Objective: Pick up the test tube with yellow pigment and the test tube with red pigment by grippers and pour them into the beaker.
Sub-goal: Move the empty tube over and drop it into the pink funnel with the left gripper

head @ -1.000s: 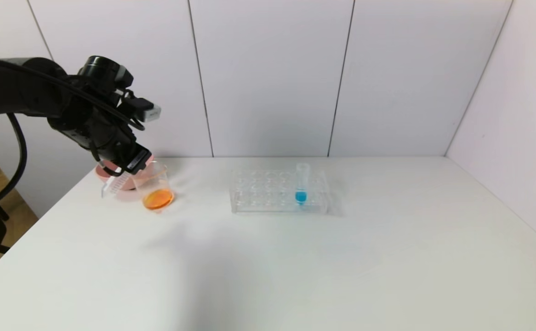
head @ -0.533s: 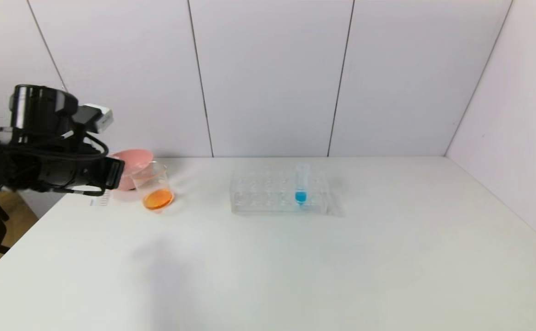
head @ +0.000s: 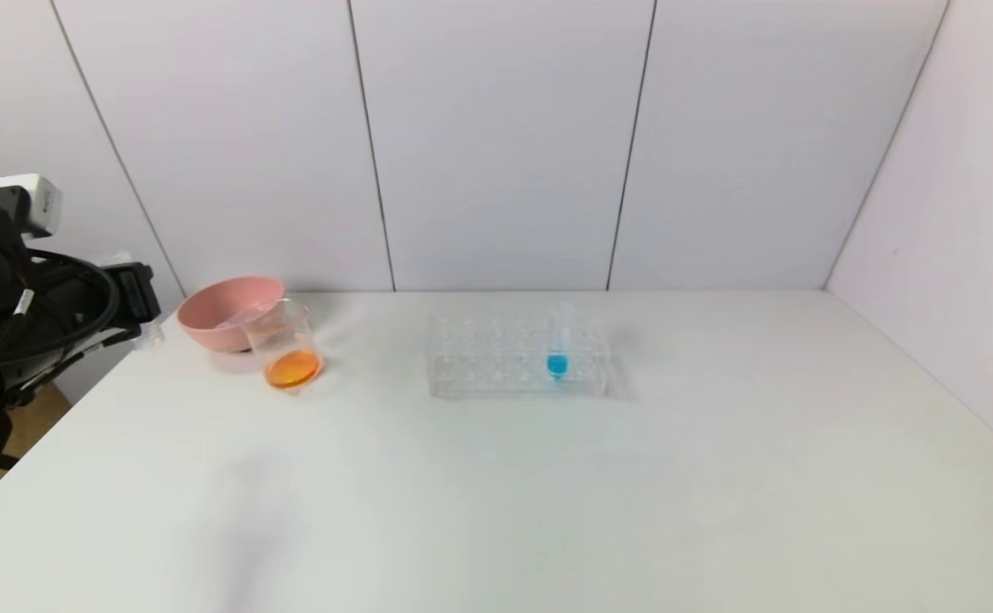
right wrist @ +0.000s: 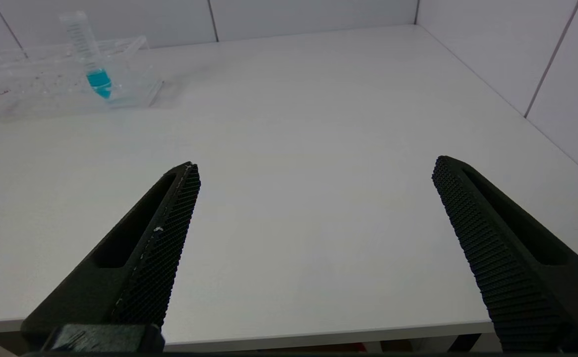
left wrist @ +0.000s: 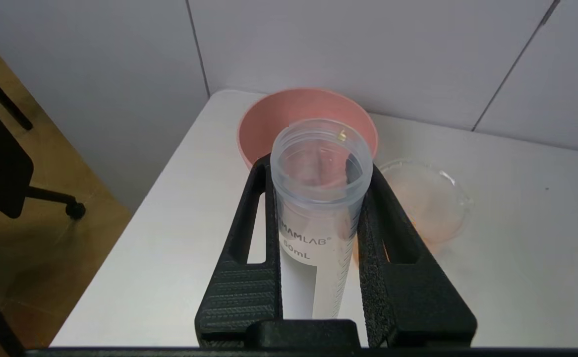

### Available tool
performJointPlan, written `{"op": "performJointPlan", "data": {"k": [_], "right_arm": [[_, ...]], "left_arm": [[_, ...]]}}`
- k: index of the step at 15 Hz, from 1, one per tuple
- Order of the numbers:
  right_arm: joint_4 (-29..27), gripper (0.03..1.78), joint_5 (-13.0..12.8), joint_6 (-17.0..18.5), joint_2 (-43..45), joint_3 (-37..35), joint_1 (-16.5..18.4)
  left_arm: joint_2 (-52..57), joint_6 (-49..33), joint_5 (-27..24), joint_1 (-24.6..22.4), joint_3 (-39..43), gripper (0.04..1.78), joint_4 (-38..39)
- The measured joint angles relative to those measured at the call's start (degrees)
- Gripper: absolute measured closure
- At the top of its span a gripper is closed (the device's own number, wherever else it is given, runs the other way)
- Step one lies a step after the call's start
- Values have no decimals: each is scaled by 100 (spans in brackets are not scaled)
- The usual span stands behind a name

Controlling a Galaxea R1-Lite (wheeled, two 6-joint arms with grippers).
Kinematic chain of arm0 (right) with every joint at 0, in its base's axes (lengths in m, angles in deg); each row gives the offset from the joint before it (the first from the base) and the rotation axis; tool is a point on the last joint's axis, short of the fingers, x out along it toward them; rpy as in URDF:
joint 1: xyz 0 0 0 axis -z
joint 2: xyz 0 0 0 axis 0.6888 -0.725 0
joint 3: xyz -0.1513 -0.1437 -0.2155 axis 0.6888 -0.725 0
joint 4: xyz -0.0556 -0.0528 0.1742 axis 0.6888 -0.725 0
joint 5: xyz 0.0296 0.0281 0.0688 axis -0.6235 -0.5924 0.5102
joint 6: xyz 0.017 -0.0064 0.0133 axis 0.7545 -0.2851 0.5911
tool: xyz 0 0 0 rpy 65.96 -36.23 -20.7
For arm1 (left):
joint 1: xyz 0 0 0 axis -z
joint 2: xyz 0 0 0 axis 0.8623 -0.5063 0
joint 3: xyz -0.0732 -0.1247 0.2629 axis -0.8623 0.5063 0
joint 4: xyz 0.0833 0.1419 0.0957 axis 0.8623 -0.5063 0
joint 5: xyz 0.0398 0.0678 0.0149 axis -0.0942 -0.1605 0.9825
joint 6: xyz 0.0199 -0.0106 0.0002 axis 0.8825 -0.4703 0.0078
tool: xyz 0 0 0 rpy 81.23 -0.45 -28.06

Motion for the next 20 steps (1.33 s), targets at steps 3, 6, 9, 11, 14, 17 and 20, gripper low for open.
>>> {"op": "performJointPlan", "data": {"k": [3, 6, 9, 11, 14, 17, 20], "right_arm": [[0, 10, -2, -1, 0, 0, 0], [0, 10, -2, -1, 0, 0, 0], [2, 10, -2, 0, 0, 0, 0], [2, 10, -4, -1, 0, 0, 0], [-1, 10, -2, -1, 0, 0, 0], [0, 10, -2, -1, 0, 0, 0], [0, 10, -2, 0, 0, 0, 0]], "left_arm": [[-709, 44, -27, -50, -273, 137, 747], [-1586, 57, 32, -71, -1072, 137, 929], [-2419, 68, 349, -57, -2269, 137, 644], [-2881, 74, 513, -46, -3032, 137, 244], [-3460, 83, 638, 2, -3771, 137, -173], [-3774, 83, 758, 45, -4044, 137, -190], [-3873, 77, 761, 113, -4114, 132, -169]]}}
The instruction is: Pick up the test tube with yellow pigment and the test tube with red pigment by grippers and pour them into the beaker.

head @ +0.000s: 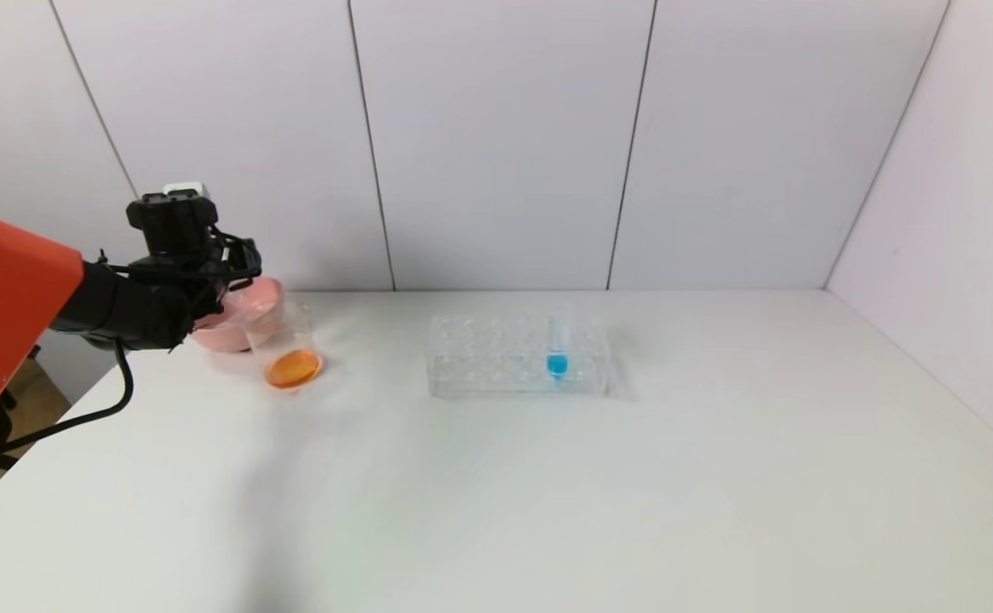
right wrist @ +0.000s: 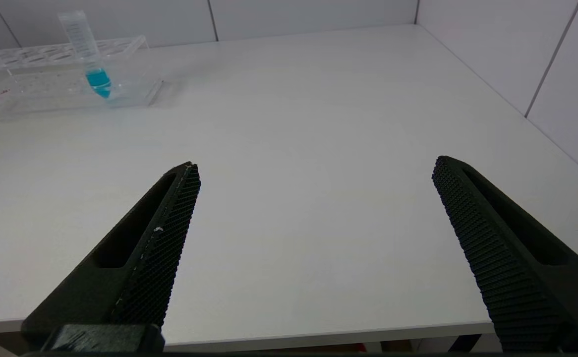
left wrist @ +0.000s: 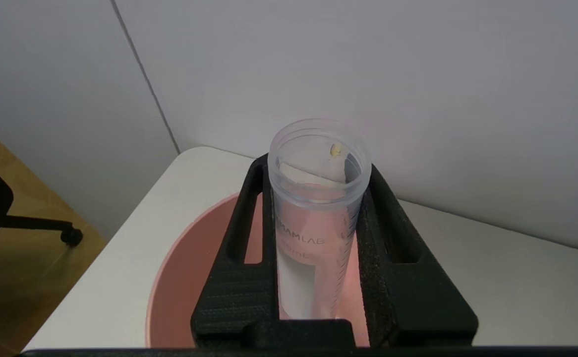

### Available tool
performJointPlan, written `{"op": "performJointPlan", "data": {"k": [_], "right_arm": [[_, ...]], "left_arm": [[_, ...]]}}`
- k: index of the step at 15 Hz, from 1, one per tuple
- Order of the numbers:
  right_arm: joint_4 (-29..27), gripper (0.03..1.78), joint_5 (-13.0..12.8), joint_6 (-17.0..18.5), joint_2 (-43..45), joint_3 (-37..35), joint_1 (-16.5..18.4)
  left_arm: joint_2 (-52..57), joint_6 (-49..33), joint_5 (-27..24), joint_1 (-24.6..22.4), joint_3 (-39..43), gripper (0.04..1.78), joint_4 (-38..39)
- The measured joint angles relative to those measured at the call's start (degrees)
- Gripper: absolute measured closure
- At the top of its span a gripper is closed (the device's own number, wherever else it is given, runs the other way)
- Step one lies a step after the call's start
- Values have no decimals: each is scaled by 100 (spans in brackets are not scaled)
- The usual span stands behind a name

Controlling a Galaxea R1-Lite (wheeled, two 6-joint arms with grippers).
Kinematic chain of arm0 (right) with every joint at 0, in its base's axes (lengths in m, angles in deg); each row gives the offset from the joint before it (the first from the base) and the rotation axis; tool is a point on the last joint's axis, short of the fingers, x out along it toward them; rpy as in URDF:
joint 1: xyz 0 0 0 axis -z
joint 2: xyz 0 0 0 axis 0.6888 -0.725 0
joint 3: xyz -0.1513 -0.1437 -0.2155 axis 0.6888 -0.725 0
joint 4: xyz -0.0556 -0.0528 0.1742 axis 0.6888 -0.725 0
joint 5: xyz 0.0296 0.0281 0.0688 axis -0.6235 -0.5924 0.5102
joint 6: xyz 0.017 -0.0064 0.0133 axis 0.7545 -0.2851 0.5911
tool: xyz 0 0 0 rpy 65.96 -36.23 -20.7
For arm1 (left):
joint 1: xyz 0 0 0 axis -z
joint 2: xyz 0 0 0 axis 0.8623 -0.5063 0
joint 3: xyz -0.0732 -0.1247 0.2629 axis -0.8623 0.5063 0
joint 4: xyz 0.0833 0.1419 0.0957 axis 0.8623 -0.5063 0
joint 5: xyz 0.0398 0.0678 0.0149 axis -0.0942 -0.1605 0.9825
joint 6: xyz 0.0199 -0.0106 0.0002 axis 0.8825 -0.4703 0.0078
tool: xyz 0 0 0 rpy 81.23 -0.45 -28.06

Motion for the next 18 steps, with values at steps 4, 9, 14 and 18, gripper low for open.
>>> {"op": "performJointPlan", "data": {"k": [4, 9, 14, 18], "right_arm": [[0, 10, 0, -1, 0, 0, 0], [0, 10, 0, -1, 0, 0, 0], [0, 10, 0, -1, 0, 0, 0], [0, 10, 0, -1, 0, 0, 0]], "left_arm": [[-15, -5, 80, 24, -59, 93, 33], [110, 0, 119, 68, -59, 21, 29], [747, -52, 15, 374, 344, 5, -34], [1579, -17, -823, 696, 1198, 6, 261]]}}
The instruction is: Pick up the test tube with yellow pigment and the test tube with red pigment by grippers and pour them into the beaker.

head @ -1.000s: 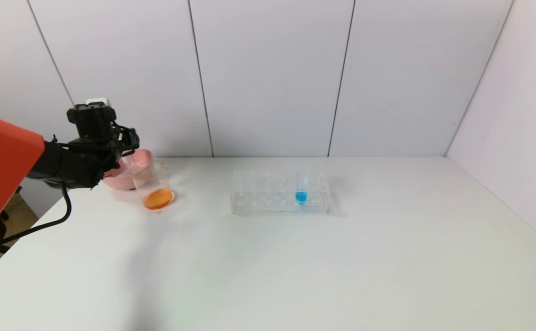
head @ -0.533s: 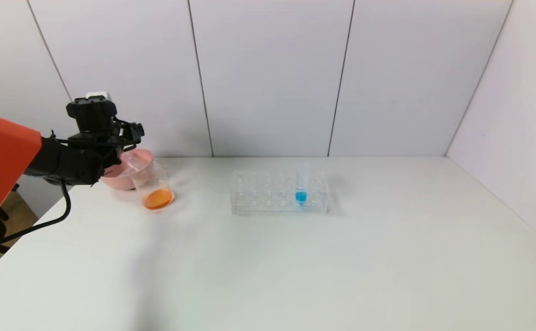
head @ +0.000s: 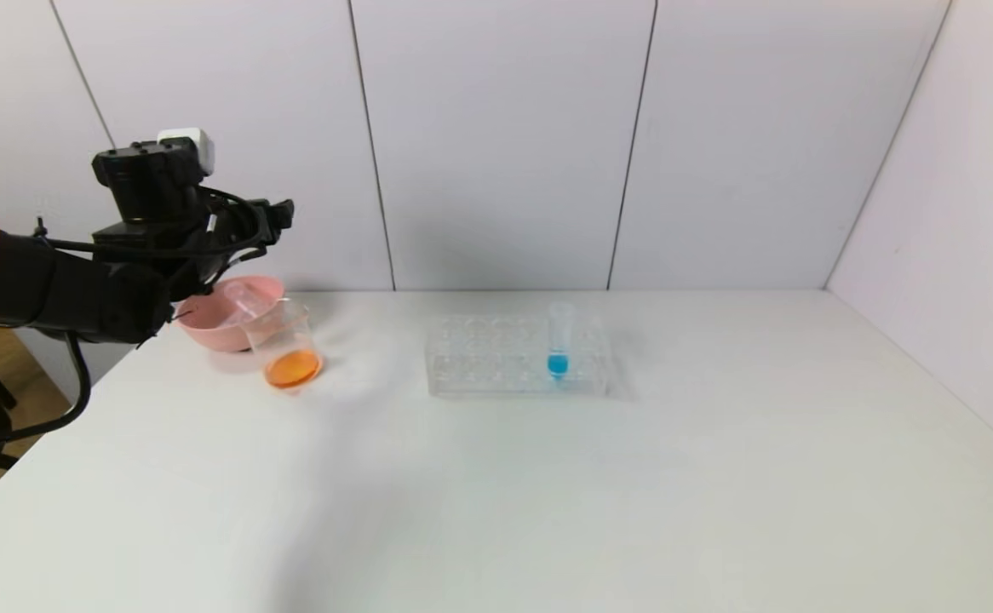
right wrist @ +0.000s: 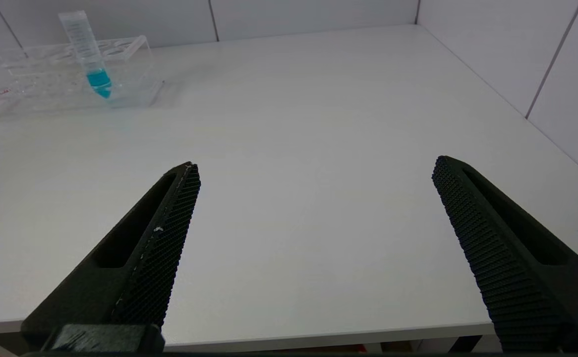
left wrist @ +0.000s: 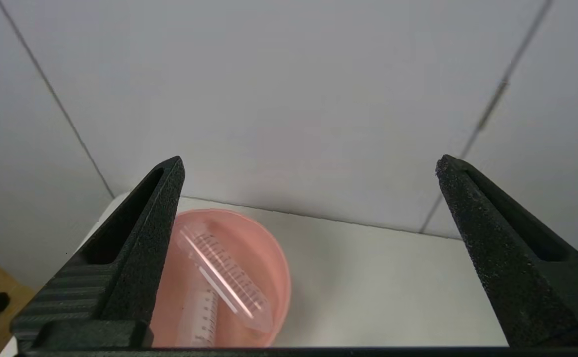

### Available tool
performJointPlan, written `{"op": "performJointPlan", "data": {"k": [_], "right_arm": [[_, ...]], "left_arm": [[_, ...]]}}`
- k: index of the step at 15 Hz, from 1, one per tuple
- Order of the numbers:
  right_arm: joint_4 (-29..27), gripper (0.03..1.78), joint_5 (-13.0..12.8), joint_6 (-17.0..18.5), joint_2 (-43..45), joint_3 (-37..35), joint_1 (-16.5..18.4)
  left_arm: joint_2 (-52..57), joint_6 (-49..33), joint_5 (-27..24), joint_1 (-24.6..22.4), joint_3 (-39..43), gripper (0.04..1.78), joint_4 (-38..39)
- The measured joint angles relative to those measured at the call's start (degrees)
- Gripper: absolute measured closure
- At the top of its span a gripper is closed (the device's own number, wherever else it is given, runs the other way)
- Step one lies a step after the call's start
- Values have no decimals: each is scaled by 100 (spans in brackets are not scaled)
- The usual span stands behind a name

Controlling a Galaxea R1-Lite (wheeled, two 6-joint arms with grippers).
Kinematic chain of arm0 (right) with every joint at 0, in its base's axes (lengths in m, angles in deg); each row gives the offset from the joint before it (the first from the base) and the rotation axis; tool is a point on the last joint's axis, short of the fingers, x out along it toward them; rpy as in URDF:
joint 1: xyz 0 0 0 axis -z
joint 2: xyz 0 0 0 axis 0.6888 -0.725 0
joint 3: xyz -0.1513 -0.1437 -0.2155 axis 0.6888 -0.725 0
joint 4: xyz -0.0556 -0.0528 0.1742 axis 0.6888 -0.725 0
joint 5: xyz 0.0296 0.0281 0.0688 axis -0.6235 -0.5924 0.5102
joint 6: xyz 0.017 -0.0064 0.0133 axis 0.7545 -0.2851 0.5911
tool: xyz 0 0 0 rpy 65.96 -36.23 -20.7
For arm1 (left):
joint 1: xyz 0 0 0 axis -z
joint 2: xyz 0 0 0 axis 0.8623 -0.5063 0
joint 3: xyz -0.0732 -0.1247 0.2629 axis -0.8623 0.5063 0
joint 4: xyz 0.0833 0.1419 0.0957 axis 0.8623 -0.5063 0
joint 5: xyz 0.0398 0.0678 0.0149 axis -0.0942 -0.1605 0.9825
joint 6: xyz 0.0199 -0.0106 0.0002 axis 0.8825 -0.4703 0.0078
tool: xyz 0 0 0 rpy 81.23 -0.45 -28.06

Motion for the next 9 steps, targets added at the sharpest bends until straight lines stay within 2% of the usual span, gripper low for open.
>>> {"op": "performJointPlan", "data": {"k": [2, 4, 9], "right_arm": [[0, 10, 0, 1, 0, 0, 0], [0, 10, 0, 1, 0, 0, 0], [0, 10, 0, 0, 0, 0, 0]], "left_arm": [[549, 72, -695, 107, 675, 6, 256], [1156, 304, -1174, 152, 1304, 6, 400], [2636, 794, -1273, 113, 2295, 6, 358]]}}
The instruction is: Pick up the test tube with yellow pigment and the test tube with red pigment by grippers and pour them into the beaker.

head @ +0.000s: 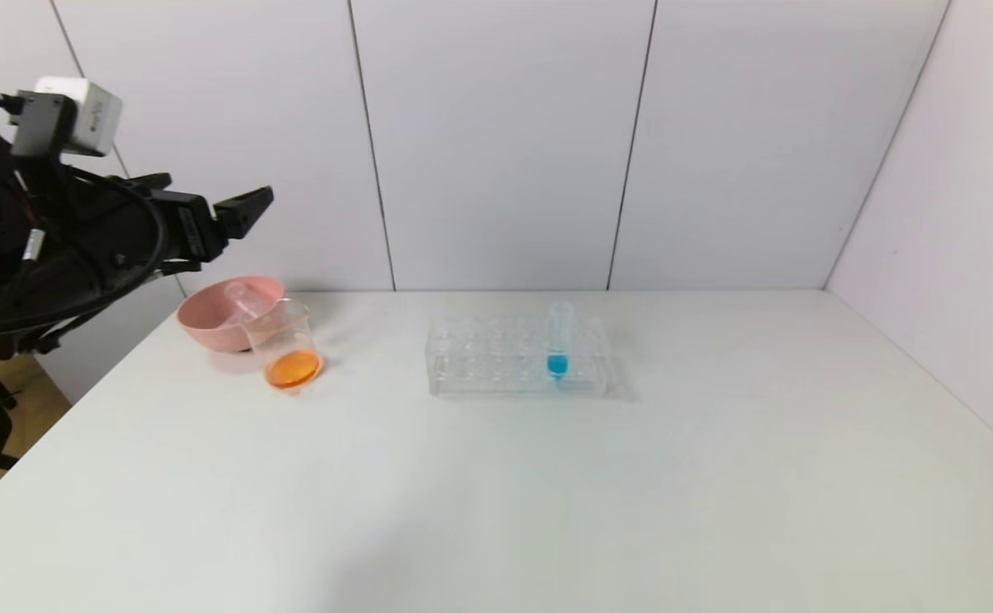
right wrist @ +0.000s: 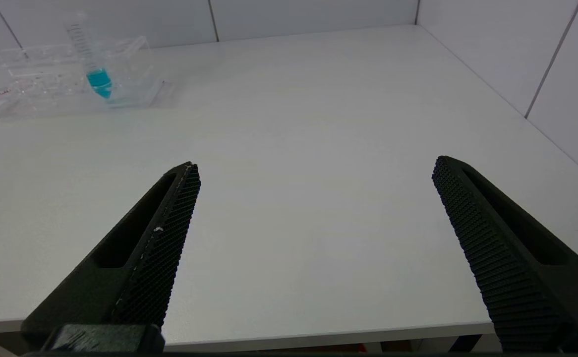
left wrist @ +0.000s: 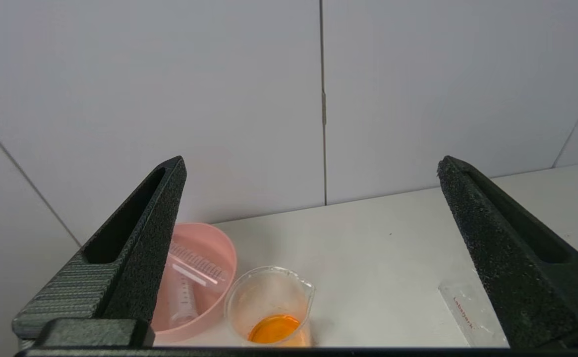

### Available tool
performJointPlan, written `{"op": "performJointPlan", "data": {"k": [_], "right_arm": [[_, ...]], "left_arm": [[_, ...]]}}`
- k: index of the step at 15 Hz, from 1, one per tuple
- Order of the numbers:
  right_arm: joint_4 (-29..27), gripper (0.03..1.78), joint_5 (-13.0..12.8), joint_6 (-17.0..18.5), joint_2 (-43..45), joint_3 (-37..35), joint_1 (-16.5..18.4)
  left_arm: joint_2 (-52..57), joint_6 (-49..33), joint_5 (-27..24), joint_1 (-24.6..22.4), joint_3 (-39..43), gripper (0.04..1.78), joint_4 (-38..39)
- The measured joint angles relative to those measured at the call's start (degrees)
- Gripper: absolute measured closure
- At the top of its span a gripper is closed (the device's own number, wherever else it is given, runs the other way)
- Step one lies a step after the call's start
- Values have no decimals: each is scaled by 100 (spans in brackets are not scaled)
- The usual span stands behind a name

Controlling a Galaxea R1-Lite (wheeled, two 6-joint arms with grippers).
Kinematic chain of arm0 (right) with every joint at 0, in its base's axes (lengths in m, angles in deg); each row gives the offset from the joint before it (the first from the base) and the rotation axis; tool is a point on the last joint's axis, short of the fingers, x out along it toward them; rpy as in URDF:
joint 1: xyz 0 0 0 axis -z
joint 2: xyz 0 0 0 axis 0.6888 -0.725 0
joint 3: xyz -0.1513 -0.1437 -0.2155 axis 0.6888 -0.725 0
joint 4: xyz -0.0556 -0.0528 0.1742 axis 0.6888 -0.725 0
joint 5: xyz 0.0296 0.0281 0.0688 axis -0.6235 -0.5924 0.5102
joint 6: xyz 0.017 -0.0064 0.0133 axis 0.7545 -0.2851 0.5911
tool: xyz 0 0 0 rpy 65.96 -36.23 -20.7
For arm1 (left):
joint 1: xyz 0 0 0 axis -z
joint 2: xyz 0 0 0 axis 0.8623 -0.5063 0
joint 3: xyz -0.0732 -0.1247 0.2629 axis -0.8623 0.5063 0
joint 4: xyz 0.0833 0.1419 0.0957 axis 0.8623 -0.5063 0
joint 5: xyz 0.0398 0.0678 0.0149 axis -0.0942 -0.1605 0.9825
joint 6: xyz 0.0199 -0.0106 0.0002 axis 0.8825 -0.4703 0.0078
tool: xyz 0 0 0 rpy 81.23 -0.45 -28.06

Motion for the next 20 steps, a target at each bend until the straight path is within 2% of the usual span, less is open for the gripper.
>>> {"op": "performJointPlan", "data": {"k": [5, 12, 16, 20], "right_arm": [[0, 10, 0, 0, 0, 0, 0], [0, 10, 0, 1, 0, 0, 0], [0, 10, 0, 0, 0, 0, 0], [2, 10, 0, 0, 0, 0, 0]], "left_arm": [[1557, 642, 696, -98, 541, 6, -472], [4146, 1623, 1380, -135, 692, 6, -2321], [5844, 1843, 1503, -140, 1120, 6, -3076], [7445, 1574, 1300, -295, 1966, 6, -3285]]}}
